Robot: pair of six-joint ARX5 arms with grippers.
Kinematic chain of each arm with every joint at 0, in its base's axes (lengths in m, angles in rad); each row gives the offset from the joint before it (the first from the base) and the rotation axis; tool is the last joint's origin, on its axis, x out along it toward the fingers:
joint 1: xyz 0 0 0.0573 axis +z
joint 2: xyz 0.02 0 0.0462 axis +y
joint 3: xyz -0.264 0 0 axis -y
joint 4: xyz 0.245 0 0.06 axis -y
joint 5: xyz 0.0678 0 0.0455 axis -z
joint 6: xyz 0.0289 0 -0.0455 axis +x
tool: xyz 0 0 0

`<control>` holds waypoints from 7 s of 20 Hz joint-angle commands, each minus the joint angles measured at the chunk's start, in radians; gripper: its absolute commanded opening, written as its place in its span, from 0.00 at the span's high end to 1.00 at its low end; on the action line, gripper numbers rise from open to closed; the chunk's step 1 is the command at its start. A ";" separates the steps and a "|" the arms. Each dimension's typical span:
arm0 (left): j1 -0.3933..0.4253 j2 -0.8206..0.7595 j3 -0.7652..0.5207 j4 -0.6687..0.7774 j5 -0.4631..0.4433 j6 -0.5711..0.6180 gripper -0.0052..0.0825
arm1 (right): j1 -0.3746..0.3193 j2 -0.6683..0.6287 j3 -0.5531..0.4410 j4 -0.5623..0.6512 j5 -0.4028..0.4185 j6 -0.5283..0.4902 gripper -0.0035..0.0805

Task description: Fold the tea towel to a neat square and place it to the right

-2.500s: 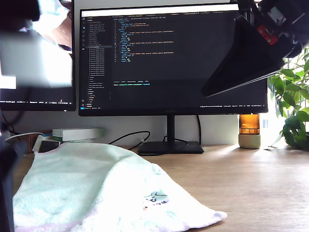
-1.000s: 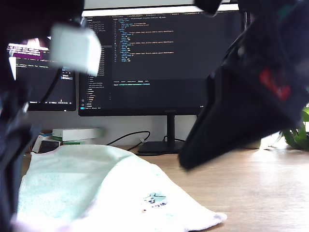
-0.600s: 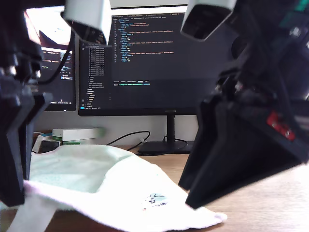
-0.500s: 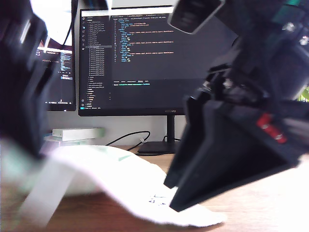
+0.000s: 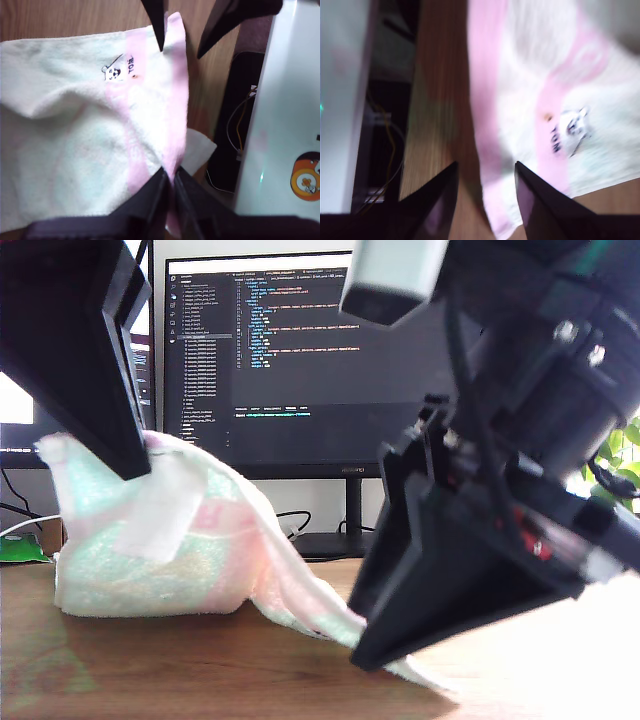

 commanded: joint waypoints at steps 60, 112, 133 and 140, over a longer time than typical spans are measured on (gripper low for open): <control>0.375 0.022 0.002 -0.343 0.287 0.131 0.97 | -0.140 0.113 0.509 -0.634 0.107 0.105 0.97; 1.016 0.241 0.002 0.347 0.256 0.317 0.96 | -0.270 0.682 0.956 -0.130 0.179 0.001 0.97; 1.061 0.227 0.002 0.375 0.306 0.233 0.96 | -0.245 0.684 0.971 -0.053 0.174 0.166 0.90; 1.061 0.101 0.002 0.344 0.361 0.182 0.96 | -0.276 0.663 0.971 -0.188 0.081 0.307 0.97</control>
